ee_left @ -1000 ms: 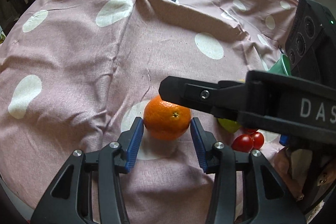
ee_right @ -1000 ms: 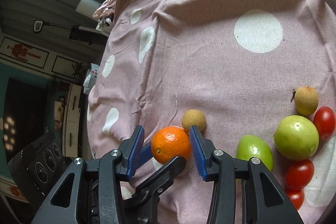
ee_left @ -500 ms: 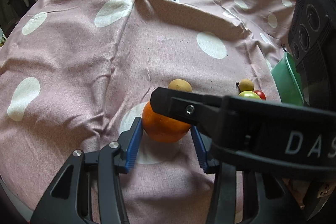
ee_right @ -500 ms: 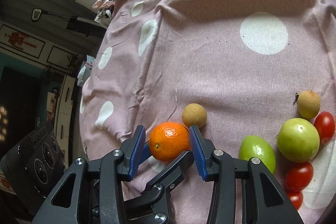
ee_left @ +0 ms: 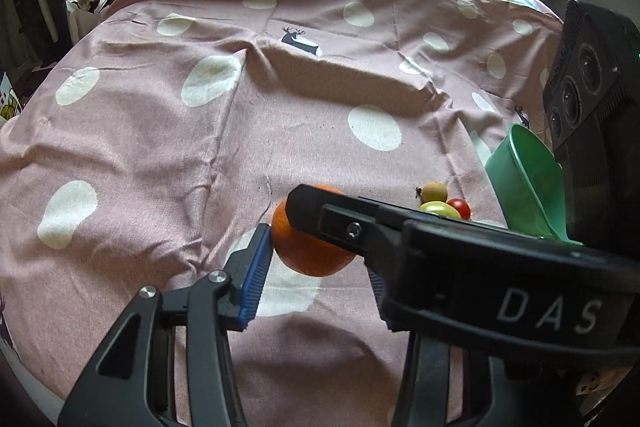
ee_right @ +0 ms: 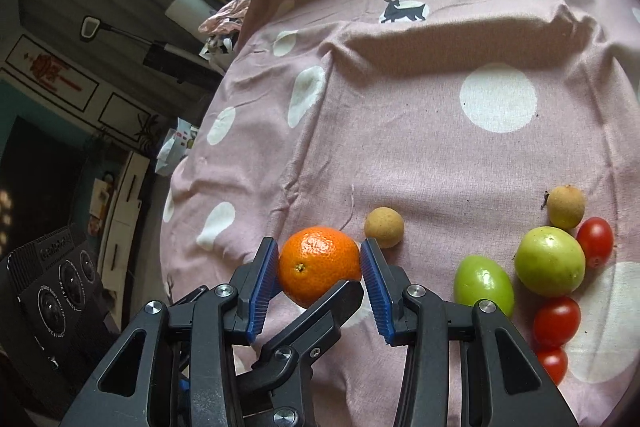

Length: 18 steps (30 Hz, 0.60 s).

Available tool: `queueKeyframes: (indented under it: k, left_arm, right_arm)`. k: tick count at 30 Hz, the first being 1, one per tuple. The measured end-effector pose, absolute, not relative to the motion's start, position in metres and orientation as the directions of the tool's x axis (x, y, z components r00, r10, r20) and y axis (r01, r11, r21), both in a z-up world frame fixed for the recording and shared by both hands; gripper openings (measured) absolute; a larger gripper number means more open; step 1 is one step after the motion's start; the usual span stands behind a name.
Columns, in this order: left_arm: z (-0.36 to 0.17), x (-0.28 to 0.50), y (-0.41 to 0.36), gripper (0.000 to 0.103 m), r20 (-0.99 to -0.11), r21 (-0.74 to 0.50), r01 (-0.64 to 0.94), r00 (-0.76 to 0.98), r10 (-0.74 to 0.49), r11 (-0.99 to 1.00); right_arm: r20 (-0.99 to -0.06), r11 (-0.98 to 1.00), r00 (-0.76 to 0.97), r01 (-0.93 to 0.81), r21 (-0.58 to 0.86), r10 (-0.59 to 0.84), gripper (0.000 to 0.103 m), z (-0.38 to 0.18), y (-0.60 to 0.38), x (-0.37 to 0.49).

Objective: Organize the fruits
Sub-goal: 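Carry the orange with the right gripper over the green bowl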

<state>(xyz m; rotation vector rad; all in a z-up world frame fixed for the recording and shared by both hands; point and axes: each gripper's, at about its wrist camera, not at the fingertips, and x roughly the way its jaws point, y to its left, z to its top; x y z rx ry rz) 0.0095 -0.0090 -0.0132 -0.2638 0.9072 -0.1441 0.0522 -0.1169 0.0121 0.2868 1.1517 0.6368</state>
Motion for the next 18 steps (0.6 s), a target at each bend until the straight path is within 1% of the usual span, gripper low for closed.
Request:
queueKeyframes:
  k: [11, 18]
  left_arm:
    - [0.021, -0.01, -0.035, 0.046, -0.654, -0.247, 0.087, 0.72, -0.232, 0.965]
    - [0.041, -0.008, -0.063, 0.046, -0.604, -0.226, 0.147, 0.754, -0.257, 0.963]
  right_arm:
    - [-0.706, 0.807, 0.396, -0.354, 0.472, 0.587, 0.046, 0.053, -0.136, 0.029]
    - [-0.658, 0.809, 0.47, -0.341, 0.48, 0.588, 0.046, 0.073, -0.167, 0.026]
